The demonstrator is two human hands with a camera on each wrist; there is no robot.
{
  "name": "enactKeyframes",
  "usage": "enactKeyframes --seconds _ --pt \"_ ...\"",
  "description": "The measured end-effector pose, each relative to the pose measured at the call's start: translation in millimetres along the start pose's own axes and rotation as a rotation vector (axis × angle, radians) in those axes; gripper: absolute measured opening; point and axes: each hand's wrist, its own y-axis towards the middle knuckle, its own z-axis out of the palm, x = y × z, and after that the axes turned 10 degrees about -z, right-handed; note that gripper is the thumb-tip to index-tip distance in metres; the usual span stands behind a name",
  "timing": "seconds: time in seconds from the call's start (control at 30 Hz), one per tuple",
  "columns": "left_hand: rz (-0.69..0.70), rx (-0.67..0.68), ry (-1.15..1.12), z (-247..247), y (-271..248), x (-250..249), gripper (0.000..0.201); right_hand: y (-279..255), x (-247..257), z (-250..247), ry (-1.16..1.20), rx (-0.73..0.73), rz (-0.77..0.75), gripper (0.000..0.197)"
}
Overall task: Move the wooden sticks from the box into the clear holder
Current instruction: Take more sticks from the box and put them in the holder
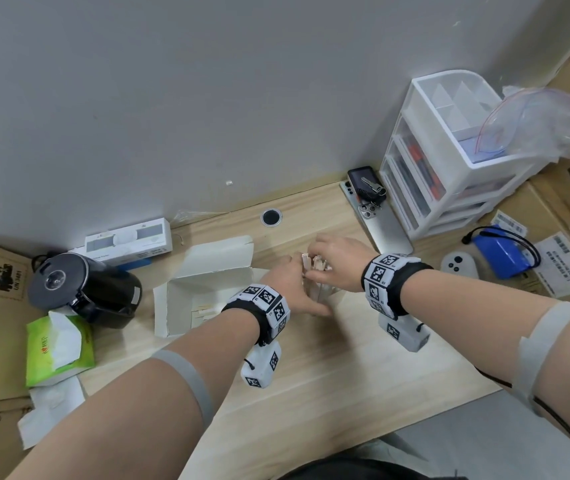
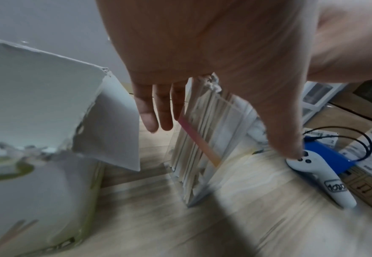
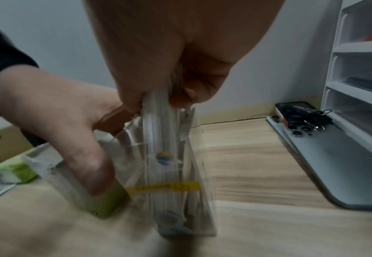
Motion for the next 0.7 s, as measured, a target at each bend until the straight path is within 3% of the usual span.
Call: enactKeyframes --seconds 0.03,0.1,0.2,0.3,0.4,0.47,0.6,0.7 --pt "-0.005 0.009 0.022 4.1 1.7 2.3 0.098 -1.3 -0.5 3.5 -0.027 0.039 0.001 0.033" --pt "-0.027 -0.007 0.013 9.8 3.5 4.7 0.088 -2.9 1.0 9.9 -0.085 0.067 -0.015 0.035" --pt "-0.009 -0.049 -0.019 10.1 6.6 5.8 0.072 -3.1 4.5 18.4 -0.216 -0.031 -0.048 0.046" --pt "0.046 -0.066 0.01 4.1 4.8 3.2 0.086 -1.2 6.5 23.3 -0.22 -0.126 -0.082 0.06" --pt "0.071 -0.043 0.054 -1.8 1.4 3.0 0.063 0.4 7.9 34.1 -0.141 -0.087 -0.138 0.062" --pt "0.073 -0.025 -0.003 -6.2 -2.5 4.7 0.053 2.7 9.0 42.6 -0.118 -0.021 -0.098 0.063" --pt "0.045 -0.051 -0.106 -9.3 -7.6 9.4 0.077 1.2 13.3 56.3 -0.161 0.038 0.017 0.073" --pt "0.036 -0.021 -0.096 -7.8 -9.6 9.1 0.082 -0.7 14.5 60.6 -0.194 0.01 0.023 0.081"
